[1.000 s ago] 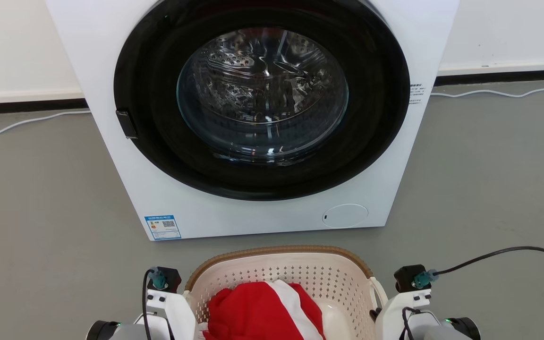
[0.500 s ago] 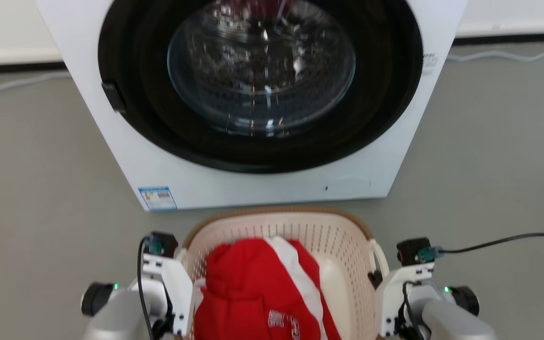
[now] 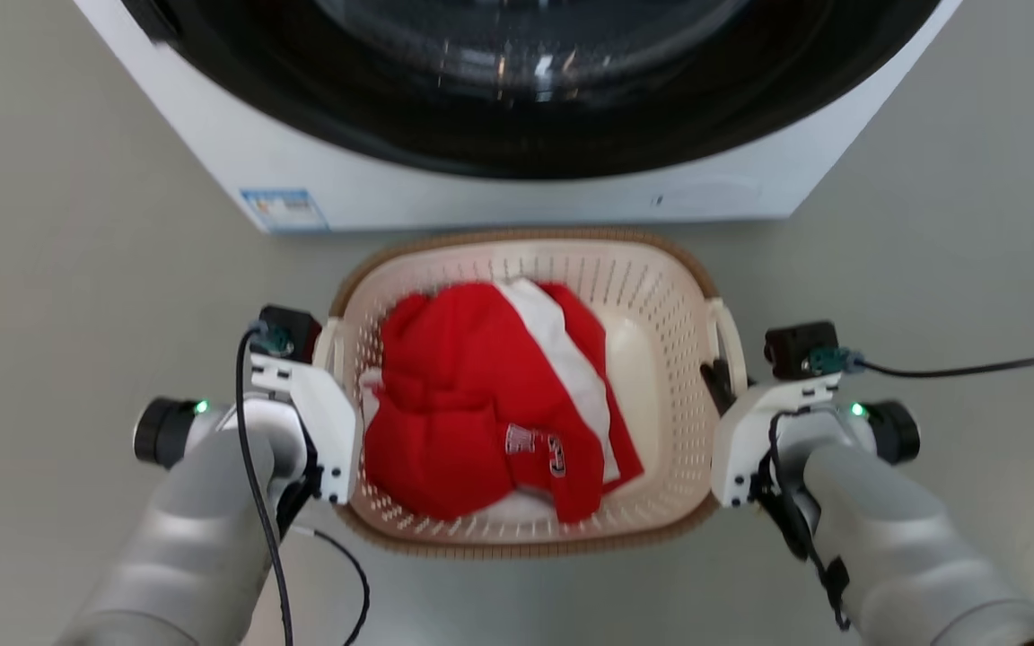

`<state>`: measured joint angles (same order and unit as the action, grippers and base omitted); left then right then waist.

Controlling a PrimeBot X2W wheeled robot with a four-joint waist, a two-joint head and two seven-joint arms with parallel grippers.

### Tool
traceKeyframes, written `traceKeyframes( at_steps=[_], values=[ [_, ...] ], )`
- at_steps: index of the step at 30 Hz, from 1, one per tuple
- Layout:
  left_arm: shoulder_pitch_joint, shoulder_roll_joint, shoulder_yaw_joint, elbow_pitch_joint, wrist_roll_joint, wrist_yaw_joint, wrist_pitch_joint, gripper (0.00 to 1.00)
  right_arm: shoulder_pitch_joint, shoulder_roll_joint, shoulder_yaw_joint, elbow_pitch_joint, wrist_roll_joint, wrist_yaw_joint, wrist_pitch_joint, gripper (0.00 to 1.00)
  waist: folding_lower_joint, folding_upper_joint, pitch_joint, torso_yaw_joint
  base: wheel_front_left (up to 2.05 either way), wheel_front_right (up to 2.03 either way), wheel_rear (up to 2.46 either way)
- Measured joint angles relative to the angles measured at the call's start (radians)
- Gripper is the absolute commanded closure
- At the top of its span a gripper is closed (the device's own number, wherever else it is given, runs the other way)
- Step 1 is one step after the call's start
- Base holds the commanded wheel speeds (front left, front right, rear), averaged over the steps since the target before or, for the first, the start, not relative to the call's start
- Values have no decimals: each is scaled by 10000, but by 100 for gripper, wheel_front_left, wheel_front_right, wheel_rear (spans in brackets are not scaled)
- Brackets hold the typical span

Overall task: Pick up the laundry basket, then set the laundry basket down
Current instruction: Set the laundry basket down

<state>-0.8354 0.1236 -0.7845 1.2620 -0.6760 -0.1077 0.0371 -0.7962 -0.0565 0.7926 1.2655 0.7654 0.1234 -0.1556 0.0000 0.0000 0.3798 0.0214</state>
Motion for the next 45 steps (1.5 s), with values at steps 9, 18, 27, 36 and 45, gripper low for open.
traceKeyframes(
  at_steps=[9,18,27,36,45],
  values=[
    [-804,-50,-69,15,102,203,-880,100,-739,-58,-12,136,-290,0,-520,100,0,0,1667,270,0,0,0],
    [-1406,-81,-79,50,159,458,-1837,100,-1348,-117,-188,194,-602,0,-918,100,0,0,2758,319,0,0,0],
    [-1915,-23,-23,90,159,548,-2422,100,-1985,-123,-637,232,-1112,0,-1012,100,0,0,3615,195,0,0,0],
    [-2466,-2,48,73,159,639,-2706,100,-2361,-190,-1605,63,-2027,0,-1012,100,1,0,4373,128,0,0,0],
    [-2730,42,75,27,213,725,-2761,100,-2338,-205,-2696,-357,-3076,0,-1012,100,1,0,4883,71,0,0,0]
  ],
)
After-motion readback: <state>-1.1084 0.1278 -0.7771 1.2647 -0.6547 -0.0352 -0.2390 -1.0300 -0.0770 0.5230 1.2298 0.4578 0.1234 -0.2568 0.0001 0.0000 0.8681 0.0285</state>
